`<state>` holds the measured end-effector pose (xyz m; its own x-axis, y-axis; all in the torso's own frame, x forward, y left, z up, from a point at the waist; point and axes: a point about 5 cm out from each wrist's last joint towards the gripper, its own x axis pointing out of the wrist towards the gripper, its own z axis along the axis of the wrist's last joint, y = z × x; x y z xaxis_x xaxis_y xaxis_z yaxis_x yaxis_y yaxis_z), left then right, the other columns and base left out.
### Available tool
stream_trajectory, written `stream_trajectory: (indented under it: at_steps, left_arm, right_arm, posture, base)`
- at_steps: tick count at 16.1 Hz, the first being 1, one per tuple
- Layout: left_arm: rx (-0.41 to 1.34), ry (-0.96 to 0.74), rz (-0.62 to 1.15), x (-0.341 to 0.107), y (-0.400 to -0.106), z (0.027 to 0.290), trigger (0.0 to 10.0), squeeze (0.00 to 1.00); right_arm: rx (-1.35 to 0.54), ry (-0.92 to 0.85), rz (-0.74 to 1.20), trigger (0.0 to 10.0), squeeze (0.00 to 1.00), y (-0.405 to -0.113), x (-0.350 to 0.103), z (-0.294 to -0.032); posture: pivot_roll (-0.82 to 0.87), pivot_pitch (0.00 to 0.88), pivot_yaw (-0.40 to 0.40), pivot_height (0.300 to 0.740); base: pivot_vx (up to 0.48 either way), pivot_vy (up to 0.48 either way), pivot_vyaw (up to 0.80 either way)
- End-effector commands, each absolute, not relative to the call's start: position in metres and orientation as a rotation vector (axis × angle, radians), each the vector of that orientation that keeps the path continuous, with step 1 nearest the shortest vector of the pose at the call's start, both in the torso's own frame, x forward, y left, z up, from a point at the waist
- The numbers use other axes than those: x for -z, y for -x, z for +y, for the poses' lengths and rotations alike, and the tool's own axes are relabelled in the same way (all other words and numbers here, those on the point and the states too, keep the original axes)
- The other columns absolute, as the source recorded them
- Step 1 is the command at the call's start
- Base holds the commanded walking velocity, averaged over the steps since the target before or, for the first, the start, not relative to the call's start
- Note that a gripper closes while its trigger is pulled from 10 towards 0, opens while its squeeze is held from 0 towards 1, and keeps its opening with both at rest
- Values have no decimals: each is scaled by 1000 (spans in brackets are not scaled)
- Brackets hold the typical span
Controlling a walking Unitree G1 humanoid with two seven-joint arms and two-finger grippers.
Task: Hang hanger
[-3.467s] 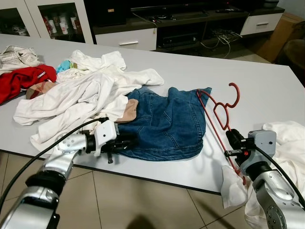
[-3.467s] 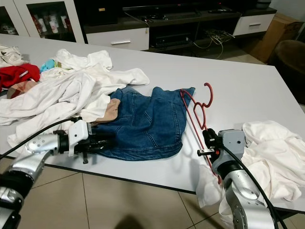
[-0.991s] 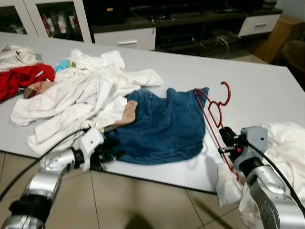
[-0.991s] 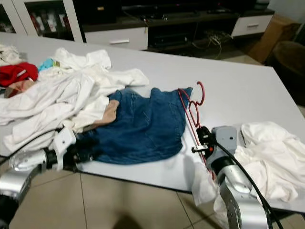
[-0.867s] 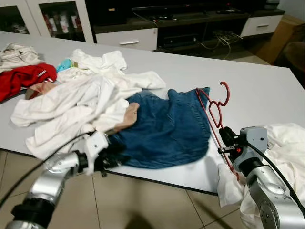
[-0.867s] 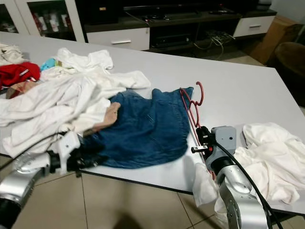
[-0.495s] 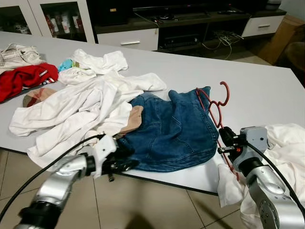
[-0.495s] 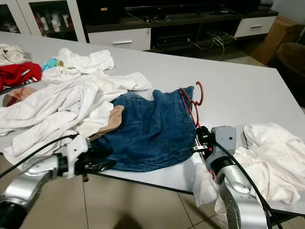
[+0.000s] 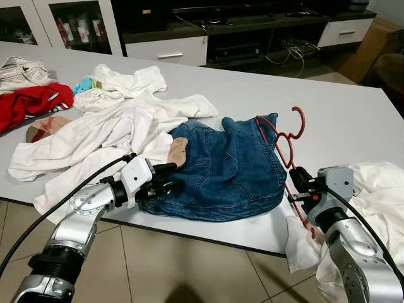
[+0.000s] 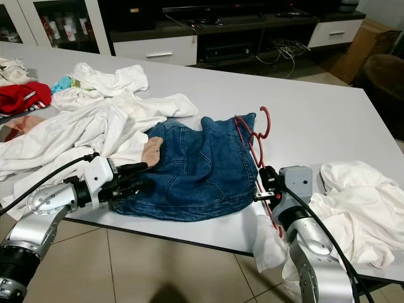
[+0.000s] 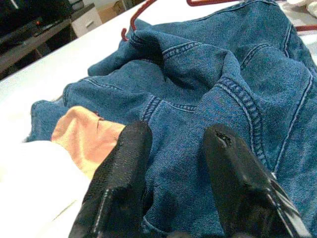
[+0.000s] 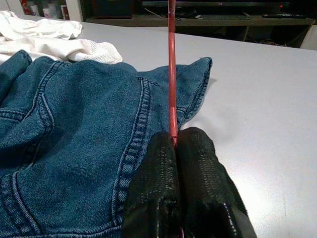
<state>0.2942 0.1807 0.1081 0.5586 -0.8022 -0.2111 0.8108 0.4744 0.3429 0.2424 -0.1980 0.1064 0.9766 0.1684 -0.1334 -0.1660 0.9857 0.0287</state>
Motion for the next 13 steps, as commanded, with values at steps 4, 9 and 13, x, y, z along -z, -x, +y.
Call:
stream_trajectory:
  at_steps: [4, 9, 13]
  left_arm:
    - [1153, -452, 43, -112, -285, 174, 10000, 510]
    - [1289, -466, 120, -97, -270, 167, 10000, 467]
    - [1322, -465, 167, -91, -267, 168, 10000, 463]
  right_arm:
    - [-166, -5, 139, 10000, 0, -246, -105, -199]
    - [-171, -12, 137, 10000, 0, -247, -103, -193]
    - [-168, -17, 137, 10000, 0, -248, -102, -193]
  posture:
    - [-78, 0, -22, 740]
    - [-77, 0, -5, 740]
    - [-82, 0, 7, 740]
  base:
    - [0, 0, 0]
    - [0, 0, 0]
    - [0, 0, 0]
